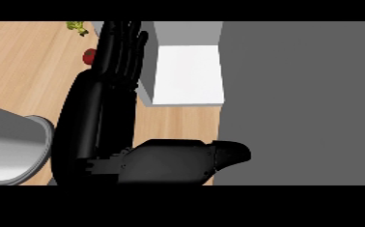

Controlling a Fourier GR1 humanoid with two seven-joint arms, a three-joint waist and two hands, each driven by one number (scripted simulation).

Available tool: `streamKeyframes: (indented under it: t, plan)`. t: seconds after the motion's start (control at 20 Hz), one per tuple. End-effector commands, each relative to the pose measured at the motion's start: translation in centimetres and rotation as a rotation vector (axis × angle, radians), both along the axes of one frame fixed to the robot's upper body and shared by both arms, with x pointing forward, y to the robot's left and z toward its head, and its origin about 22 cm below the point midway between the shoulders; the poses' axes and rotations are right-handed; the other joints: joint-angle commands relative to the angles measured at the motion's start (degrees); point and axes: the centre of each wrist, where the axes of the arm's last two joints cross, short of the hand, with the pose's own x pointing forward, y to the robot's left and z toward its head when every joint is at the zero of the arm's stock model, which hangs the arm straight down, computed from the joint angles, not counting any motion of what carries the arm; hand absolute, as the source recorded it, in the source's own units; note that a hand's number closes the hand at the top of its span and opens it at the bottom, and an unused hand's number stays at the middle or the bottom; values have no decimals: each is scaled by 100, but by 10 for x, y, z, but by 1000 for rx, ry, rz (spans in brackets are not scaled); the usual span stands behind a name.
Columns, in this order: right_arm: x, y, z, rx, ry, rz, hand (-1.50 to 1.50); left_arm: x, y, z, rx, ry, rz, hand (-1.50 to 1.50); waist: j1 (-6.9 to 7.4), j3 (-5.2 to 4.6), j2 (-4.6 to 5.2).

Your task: Pick up the wine, place it into the cabinet and close the cabinet

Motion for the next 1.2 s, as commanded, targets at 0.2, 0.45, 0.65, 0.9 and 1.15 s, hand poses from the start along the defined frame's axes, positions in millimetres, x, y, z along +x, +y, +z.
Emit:
streamKeyframes:
  t: [0.2,0.45,0.65,0.9,1.15]
  plan:
    - [-47,-11,40,23,-74,-15,-150,-2,22,7,-4,23,66,-150,-9,-8,10]
    - [-41,-12,33,-5,-67,-5,-150,-7,27,6,24,41,102,-150,-5,-1,13]
    - [-43,-11,33,6,-72,-13,-150,-7,59,11,51,25,169,-150,-24,-3,9]
    - [-50,-17,41,2,-75,6,-150,-6,74,5,67,39,198,-150,-45,-2,14]
    - [-46,-13,37,8,-69,5,-150,-4,99,-2,89,63,233,-150,-31,-5,19]
